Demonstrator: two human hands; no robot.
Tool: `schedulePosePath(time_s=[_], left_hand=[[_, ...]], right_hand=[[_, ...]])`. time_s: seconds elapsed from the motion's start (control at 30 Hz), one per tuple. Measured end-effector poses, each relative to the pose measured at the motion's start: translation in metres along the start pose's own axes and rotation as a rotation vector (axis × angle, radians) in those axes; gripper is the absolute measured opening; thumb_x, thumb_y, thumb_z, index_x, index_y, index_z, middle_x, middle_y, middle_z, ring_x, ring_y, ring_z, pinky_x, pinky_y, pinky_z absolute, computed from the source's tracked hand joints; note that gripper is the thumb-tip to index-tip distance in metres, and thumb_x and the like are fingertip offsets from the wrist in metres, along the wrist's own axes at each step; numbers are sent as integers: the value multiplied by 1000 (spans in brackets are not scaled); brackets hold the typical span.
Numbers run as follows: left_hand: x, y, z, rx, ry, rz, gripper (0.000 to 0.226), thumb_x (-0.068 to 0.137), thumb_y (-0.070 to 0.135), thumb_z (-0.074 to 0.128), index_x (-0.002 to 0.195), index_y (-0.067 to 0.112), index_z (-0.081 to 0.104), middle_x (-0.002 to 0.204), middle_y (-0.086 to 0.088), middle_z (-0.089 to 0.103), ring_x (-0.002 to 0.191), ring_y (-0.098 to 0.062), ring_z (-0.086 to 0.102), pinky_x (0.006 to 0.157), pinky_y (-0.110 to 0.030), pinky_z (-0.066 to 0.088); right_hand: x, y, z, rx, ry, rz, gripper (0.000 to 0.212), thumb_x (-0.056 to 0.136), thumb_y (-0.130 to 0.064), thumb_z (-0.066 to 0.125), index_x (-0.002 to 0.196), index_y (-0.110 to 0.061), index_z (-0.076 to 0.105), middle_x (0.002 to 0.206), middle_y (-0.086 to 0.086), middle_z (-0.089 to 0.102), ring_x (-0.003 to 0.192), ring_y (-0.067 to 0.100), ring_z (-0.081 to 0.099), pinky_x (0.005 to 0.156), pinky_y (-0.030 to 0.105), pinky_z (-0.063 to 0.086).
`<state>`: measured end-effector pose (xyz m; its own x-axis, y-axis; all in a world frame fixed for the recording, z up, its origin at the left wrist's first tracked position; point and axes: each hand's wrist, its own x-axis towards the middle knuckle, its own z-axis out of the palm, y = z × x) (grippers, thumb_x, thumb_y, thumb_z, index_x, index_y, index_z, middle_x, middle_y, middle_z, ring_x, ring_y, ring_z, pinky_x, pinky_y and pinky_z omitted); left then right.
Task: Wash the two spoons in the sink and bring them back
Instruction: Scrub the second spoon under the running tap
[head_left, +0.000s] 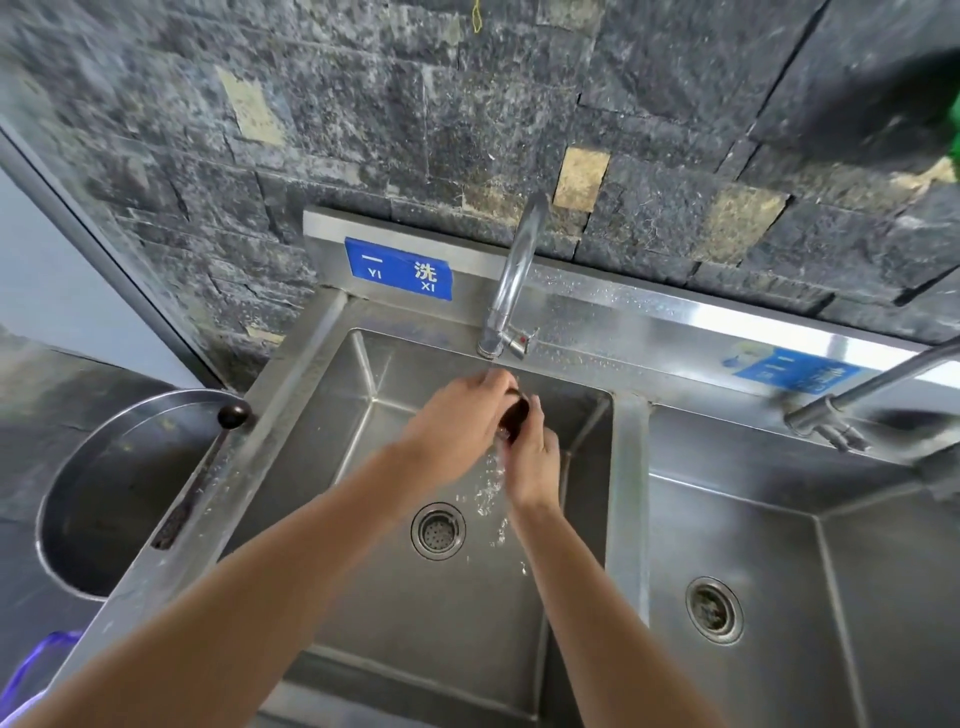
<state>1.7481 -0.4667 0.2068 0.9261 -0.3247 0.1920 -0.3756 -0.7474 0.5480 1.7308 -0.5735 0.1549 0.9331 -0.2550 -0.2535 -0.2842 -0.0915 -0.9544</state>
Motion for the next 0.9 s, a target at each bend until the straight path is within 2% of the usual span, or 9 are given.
schedulePosePath(time_s=[0.1,0.17,0.37,0.43,0.5,0.57,0.63,0.8,0.9], left_hand=[[3,5,-13,112,-44,-65,26,102,35,36,97,12,48,73,-9,62,67,-35,61,58,-39,44],[1,16,-16,97,-84,-18,20,101,34,38,89,18,40,64,2,51,60,-28,54,54,-34,36],[-21,21,-8,123,-12,-244,19,102,28,40,90,14,35,59,2,41,53,-27,46,49,-32,31],[-29,27,-2,112,-35,-316,21,102,28,40,88,13,35,61,2,42,63,-34,57,53,-33,31],[-28,32,-7,53,-31,-351,20,101,26,41,88,12,36,66,-3,47,73,-39,62,57,-34,34],[-21,33,-19,34,-22,-365,13,99,22,43,91,12,39,75,-8,50,76,-37,58,62,-36,35],[-21,30,-31,67,-1,-389,15,100,23,43,96,9,44,81,-11,50,75,-32,51,64,-37,35],[-28,32,-48,61,49,-439,16,100,24,45,91,12,41,79,-9,51,62,-23,48,60,-31,33],[-31,37,-46,94,-57,-457,19,98,20,49,103,2,55,100,-23,64,90,-40,61,68,-35,37]], right_hand=[[-10,2,1,11,67,-202,53,100,-45,32,63,-16,57,49,-8,54,50,4,45,57,28,40],[-13,12,3,19,103,-300,44,103,-21,40,65,-6,54,49,-11,55,49,1,46,57,16,39],[-19,20,-5,-152,-54,-66,40,98,-31,36,66,-13,50,53,2,38,57,25,33,63,35,31],[-20,7,5,-104,8,-25,38,96,-41,39,76,-17,60,53,0,47,53,12,46,58,27,35],[-27,3,10,14,25,-2,50,90,-57,34,62,-23,57,54,-9,54,51,5,49,53,23,39],[-36,18,4,-116,-11,-38,49,94,-54,31,71,-20,58,68,-2,59,65,15,53,64,37,45],[-42,36,-10,-280,-33,15,59,98,-48,28,67,-7,56,65,3,55,63,23,49,72,47,47],[-52,25,7,-299,72,-37,65,92,-59,19,45,-18,39,47,-6,46,57,24,44,67,38,42],[-64,12,27,-136,63,-211,49,90,-53,20,57,-19,34,45,-6,43,49,16,32,54,35,30]])
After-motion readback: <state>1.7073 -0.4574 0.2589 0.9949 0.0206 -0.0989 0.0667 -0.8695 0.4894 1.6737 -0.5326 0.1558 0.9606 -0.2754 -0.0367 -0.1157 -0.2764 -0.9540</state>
